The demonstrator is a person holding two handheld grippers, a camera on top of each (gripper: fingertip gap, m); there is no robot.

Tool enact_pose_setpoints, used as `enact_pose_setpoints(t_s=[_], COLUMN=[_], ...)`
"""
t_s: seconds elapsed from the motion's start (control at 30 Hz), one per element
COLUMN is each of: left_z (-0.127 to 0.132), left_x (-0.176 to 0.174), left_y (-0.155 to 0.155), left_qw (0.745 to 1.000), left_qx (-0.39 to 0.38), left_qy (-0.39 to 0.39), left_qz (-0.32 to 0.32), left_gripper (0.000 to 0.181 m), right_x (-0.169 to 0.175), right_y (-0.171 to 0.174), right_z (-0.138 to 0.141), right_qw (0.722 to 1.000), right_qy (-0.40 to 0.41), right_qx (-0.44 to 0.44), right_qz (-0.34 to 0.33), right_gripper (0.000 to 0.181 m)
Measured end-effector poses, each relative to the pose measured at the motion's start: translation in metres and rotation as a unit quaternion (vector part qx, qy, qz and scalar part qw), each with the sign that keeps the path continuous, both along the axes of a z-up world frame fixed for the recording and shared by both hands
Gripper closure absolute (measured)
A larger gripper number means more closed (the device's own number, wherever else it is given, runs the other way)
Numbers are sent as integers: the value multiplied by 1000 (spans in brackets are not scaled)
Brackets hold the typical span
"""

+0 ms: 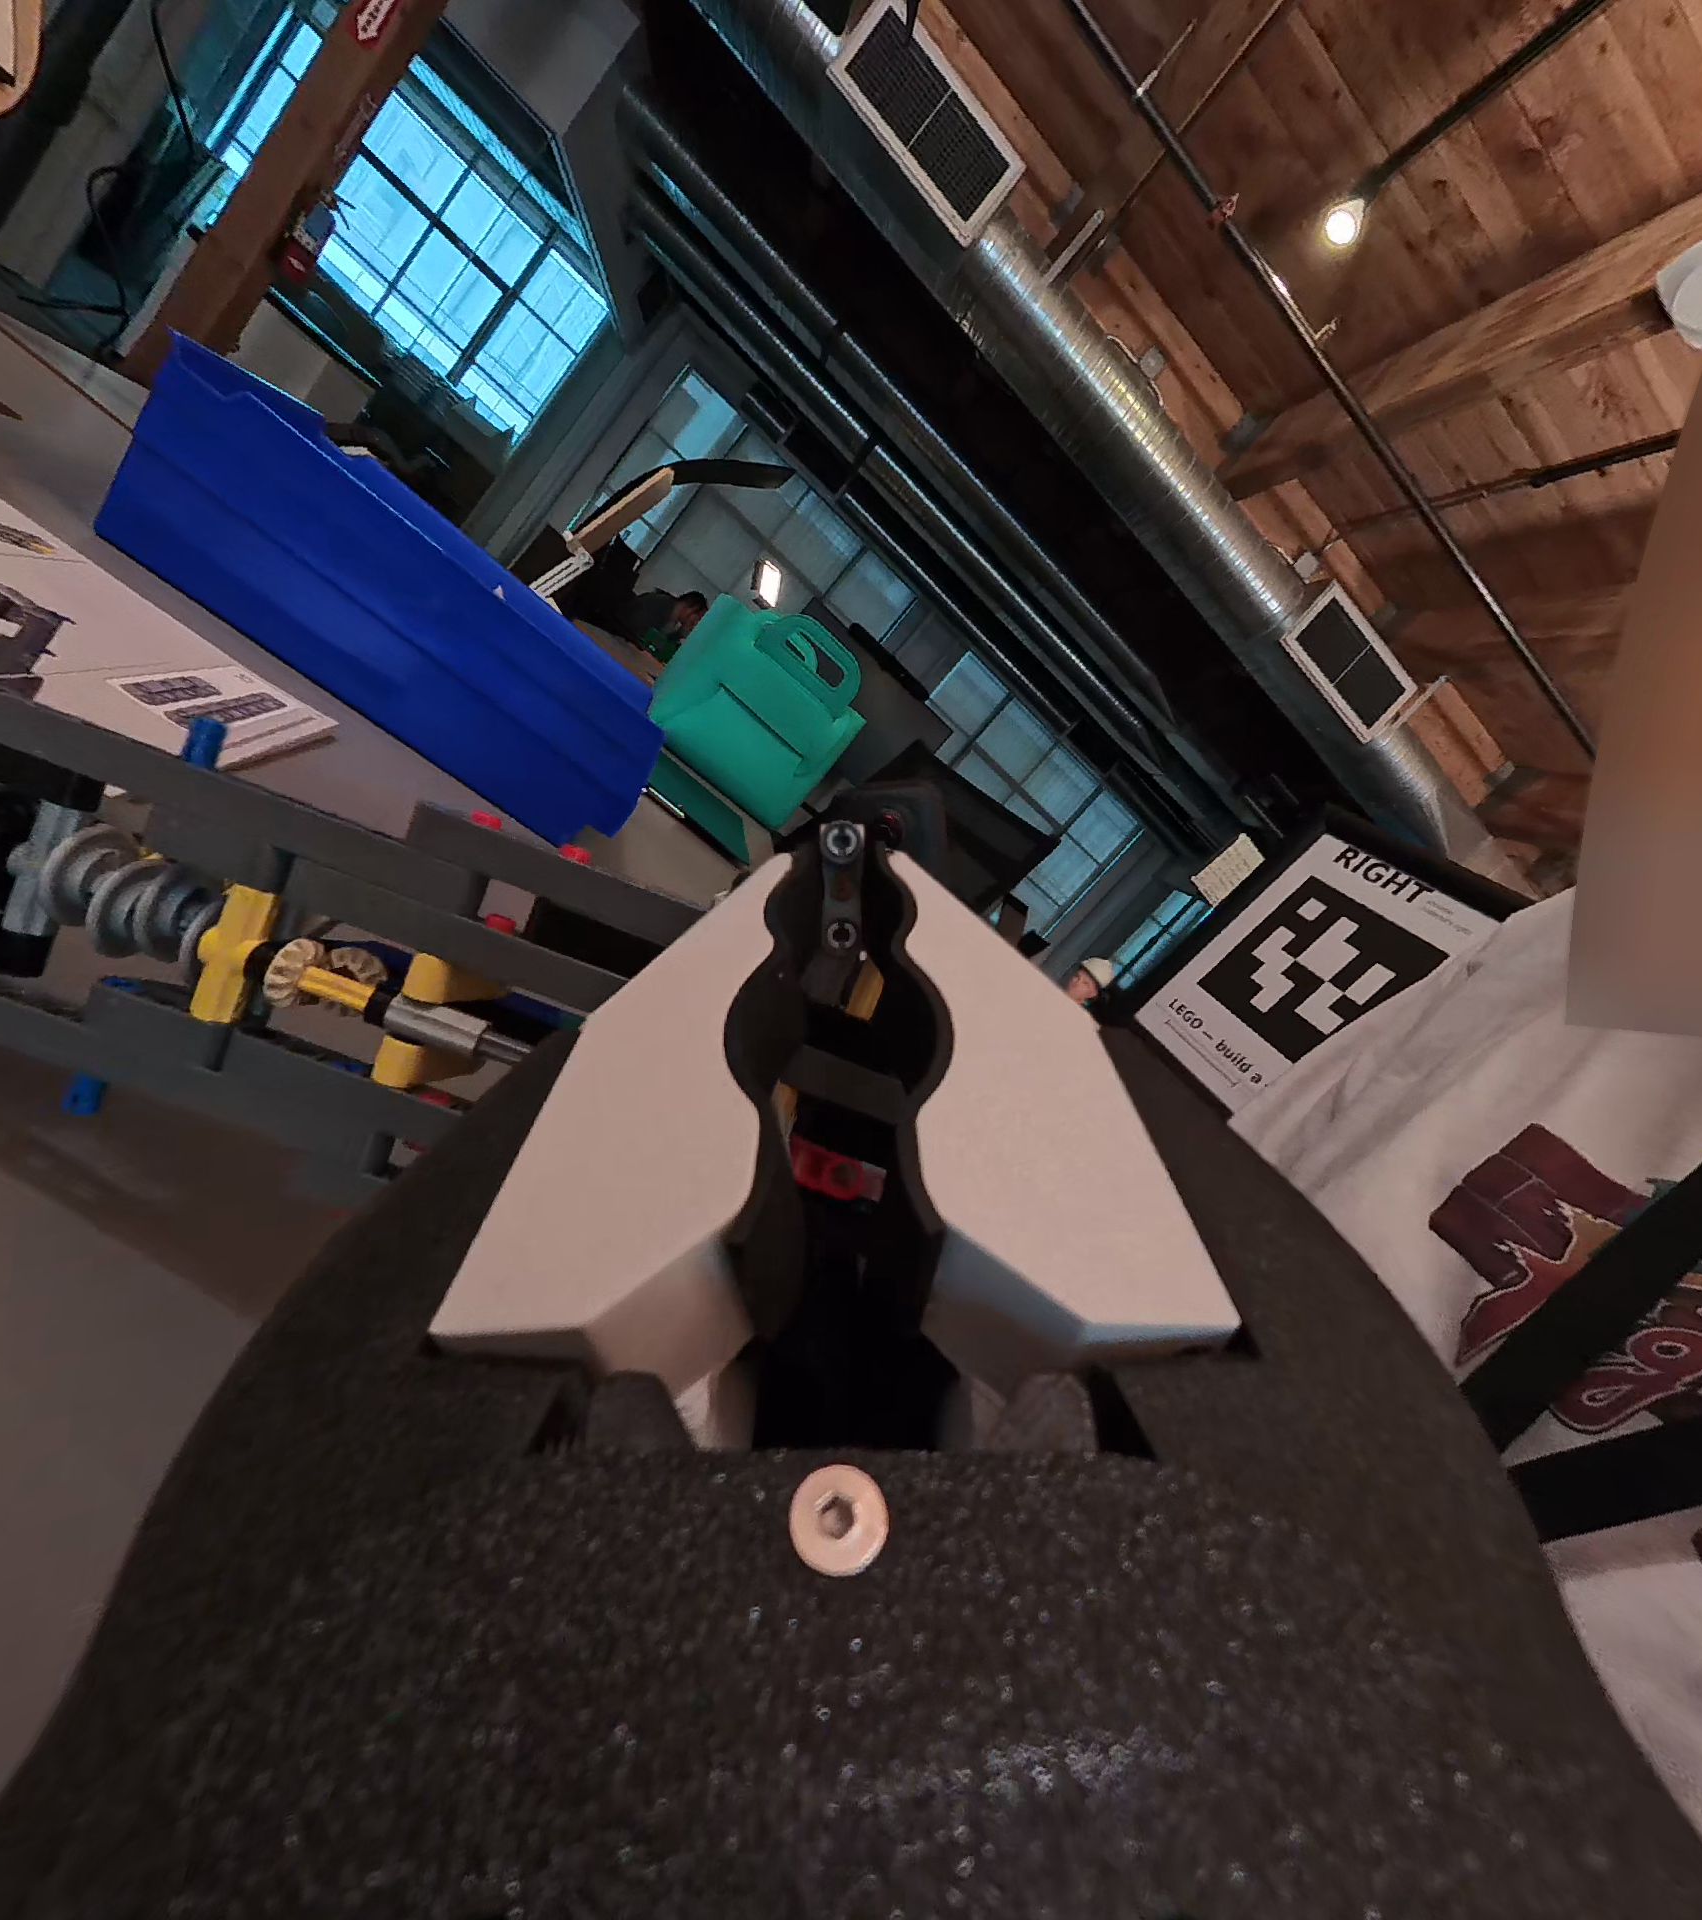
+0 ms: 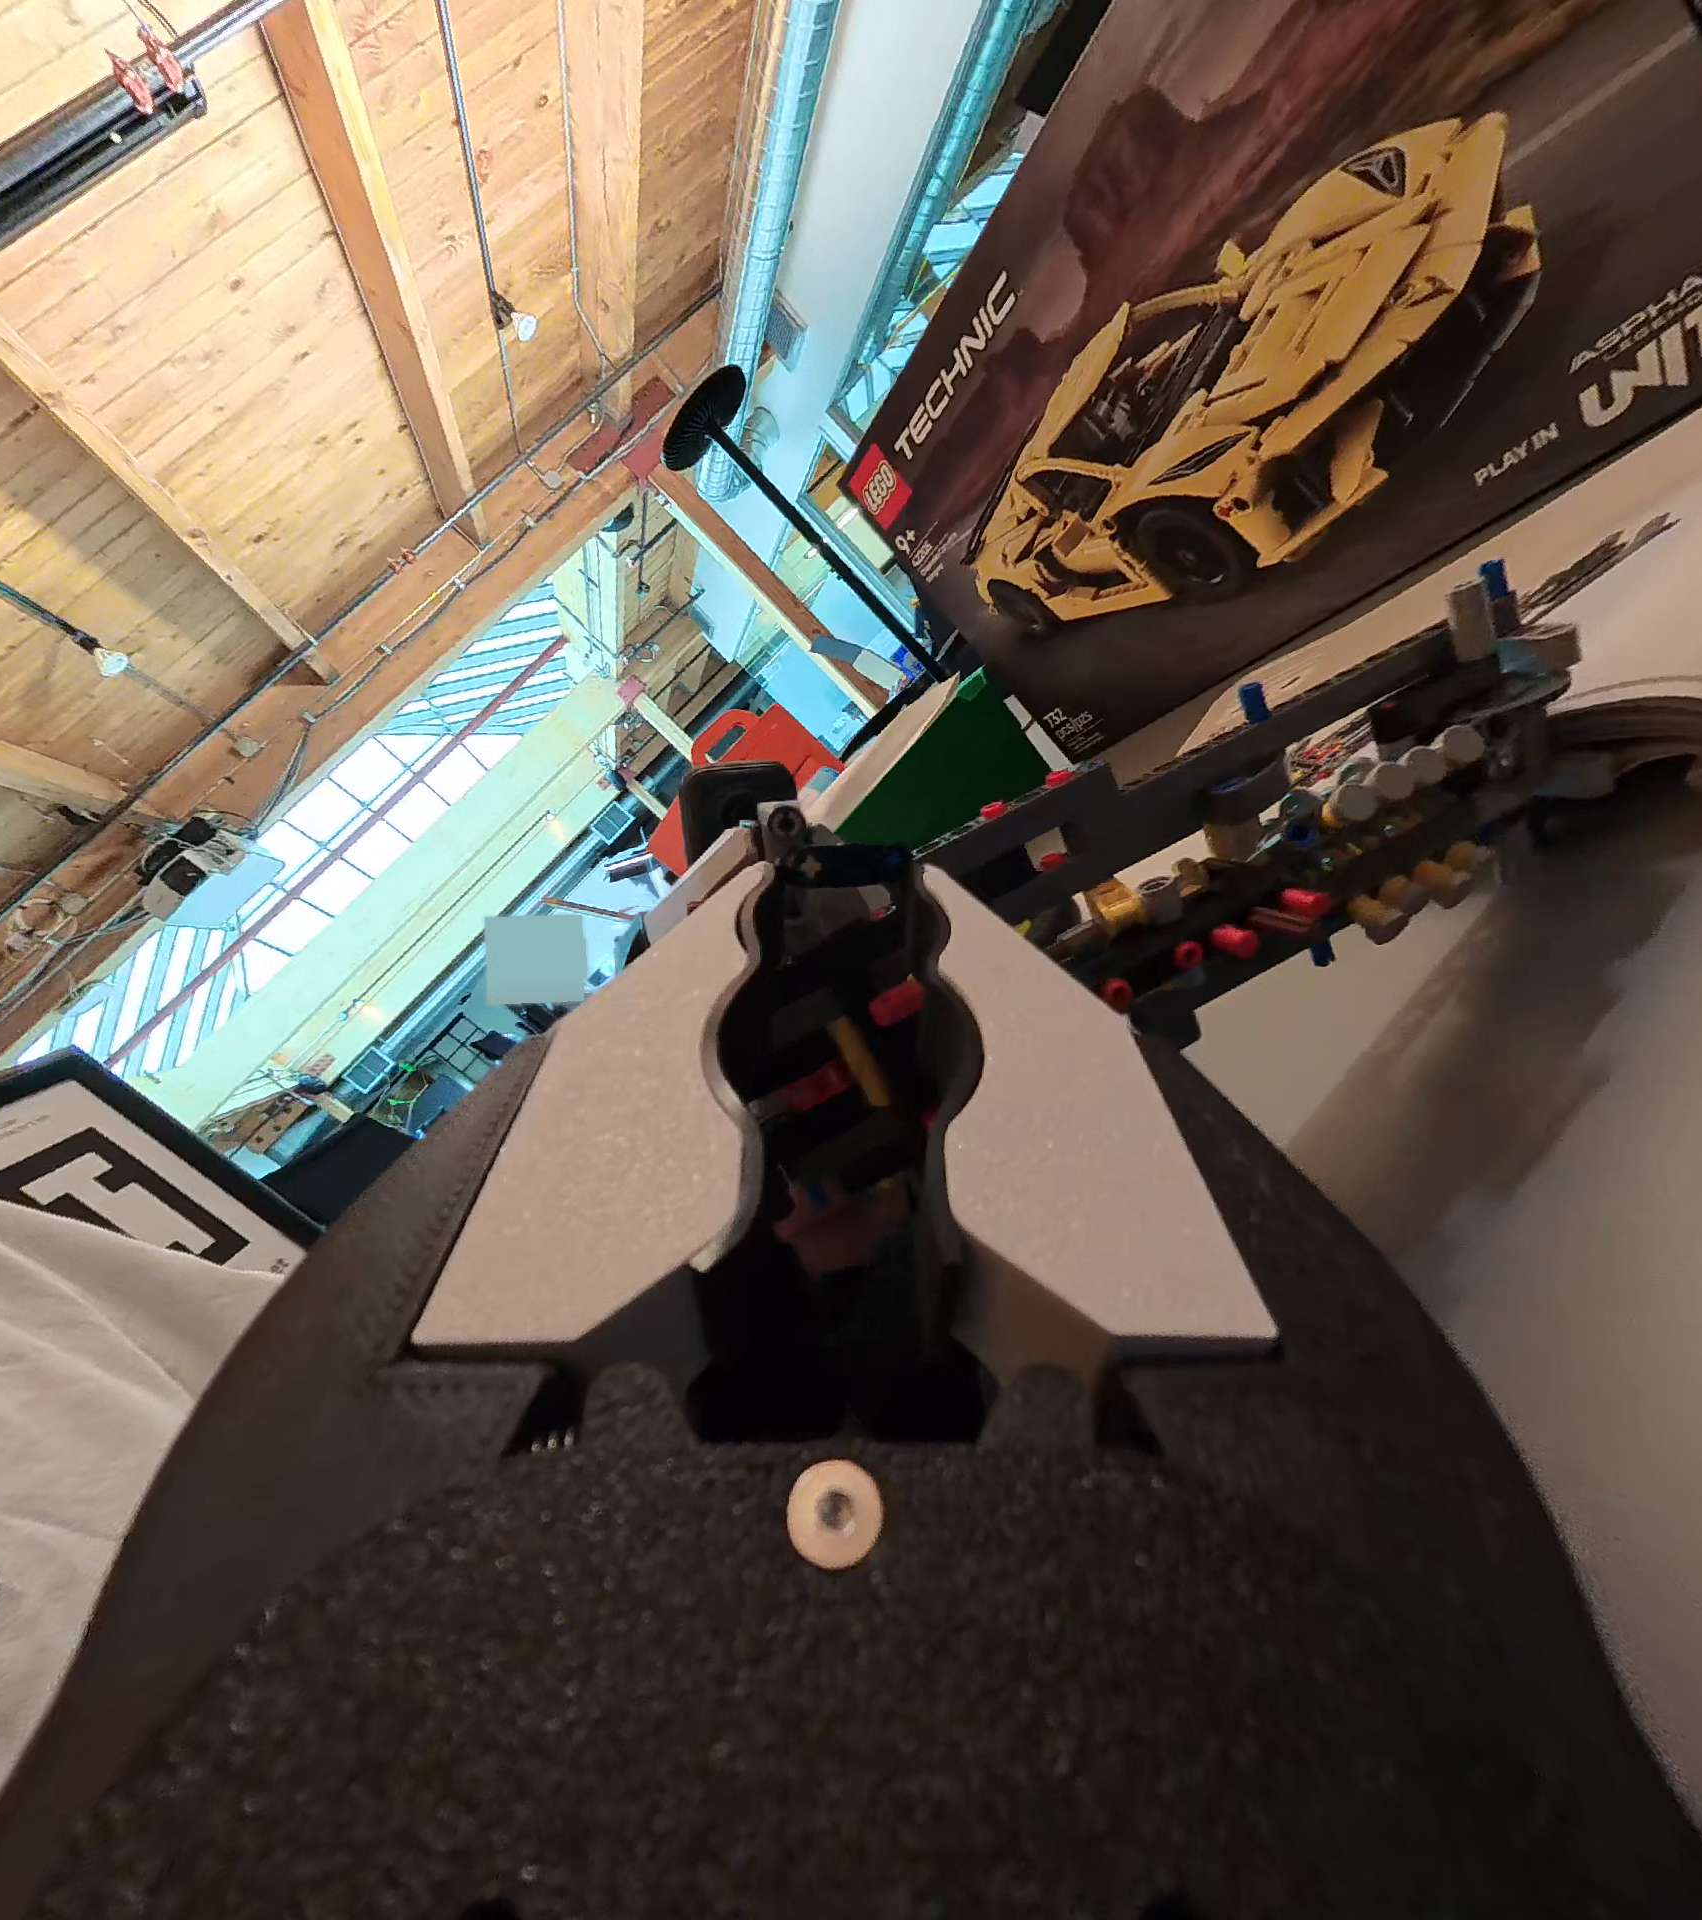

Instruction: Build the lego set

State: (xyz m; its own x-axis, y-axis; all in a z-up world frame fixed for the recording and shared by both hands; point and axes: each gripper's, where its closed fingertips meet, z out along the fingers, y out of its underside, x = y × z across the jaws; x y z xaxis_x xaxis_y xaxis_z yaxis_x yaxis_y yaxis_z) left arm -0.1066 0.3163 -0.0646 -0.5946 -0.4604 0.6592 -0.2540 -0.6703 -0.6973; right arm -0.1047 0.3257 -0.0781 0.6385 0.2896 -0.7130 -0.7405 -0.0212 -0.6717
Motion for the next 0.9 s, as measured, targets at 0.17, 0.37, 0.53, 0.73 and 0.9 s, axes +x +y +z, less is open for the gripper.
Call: enact_pose_setpoints(t_s=[0.17,0.37,0.53,0.73,0.9], left_z=[-1,-3,-5,-6,-6], left_x=[1,2,3,4,2], left_y=[-2,-2,-4,-3,-3], left_qw=[999,997,998,998,997], left_qx=[40,67,58,57,67], left_qy=[-11,-9,-6,-2,4], left_qz=[23,41,31,30,29], left_gripper=[175,175,175,175,175], right_x=[0,1,0,1,13], right_y=[-2,-3,-5,-3,-9], right_z=[0,-3,-6,-6,-8], right_qw=[1000,999,999,999,992], right_qy=[-2,-40,-27,-5,-105], right_qx=[-3,-24,-34,-34,-64], right_qz=[3,-15,-9,13,23], right_gripper=[160,160,160,160,160])
